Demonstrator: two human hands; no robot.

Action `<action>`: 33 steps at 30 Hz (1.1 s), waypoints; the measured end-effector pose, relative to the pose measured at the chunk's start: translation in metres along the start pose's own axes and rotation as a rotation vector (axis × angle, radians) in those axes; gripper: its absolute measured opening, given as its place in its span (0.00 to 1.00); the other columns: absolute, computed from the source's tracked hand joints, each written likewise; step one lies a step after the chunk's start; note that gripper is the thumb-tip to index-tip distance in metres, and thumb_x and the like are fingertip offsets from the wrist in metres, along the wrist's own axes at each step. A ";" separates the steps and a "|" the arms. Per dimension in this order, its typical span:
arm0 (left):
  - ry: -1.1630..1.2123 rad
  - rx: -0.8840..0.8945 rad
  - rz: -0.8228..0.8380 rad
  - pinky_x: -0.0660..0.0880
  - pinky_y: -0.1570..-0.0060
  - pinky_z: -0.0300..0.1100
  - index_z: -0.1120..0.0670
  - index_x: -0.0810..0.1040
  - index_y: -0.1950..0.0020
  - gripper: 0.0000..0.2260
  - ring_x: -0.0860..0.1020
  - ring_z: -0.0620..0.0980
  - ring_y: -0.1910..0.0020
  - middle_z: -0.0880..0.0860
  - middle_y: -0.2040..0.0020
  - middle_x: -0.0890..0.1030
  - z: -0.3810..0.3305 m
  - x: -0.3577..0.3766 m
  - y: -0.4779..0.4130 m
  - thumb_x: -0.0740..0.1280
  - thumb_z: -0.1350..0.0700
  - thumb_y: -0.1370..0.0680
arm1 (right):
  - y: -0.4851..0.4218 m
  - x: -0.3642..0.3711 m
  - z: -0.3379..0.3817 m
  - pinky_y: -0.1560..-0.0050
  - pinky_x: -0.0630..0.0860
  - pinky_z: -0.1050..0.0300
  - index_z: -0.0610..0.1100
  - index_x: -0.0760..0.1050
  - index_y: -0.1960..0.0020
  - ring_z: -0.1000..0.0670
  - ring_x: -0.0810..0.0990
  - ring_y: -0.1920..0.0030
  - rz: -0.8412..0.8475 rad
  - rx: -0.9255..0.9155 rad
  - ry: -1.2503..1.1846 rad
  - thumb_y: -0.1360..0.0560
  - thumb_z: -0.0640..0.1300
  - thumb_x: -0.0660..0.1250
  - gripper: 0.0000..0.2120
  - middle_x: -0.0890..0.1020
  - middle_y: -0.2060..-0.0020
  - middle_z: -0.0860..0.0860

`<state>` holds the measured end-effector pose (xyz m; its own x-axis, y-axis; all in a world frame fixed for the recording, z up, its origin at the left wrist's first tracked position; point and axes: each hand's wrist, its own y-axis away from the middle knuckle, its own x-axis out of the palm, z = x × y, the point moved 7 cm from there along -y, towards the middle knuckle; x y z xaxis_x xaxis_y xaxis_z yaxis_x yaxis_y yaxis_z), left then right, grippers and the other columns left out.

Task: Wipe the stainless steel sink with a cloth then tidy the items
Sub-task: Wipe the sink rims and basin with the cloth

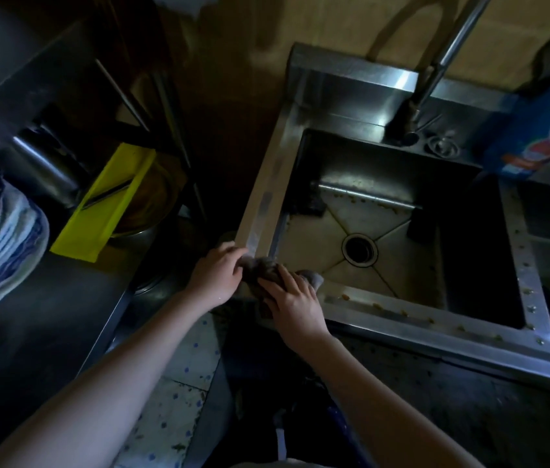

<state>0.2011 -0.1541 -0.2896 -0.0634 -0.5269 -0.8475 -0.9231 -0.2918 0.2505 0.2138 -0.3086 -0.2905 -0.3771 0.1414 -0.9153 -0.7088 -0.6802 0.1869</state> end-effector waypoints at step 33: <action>-0.082 0.136 0.097 0.55 0.28 0.52 0.46 0.64 0.28 0.19 0.52 0.54 0.25 0.50 0.23 0.53 -0.054 0.047 0.006 0.58 0.52 0.19 | 0.080 -0.032 -0.125 0.33 0.63 0.44 0.52 0.70 0.32 0.41 0.66 0.31 -0.158 0.540 0.081 0.22 0.49 0.59 0.19 0.66 0.27 0.50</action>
<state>0.2131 -0.2233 -0.3027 -0.1802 -0.4786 -0.8593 -0.9537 -0.1290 0.2718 0.2436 -0.4575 -0.2906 -0.2100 0.1415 -0.9674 -0.9652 -0.1879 0.1820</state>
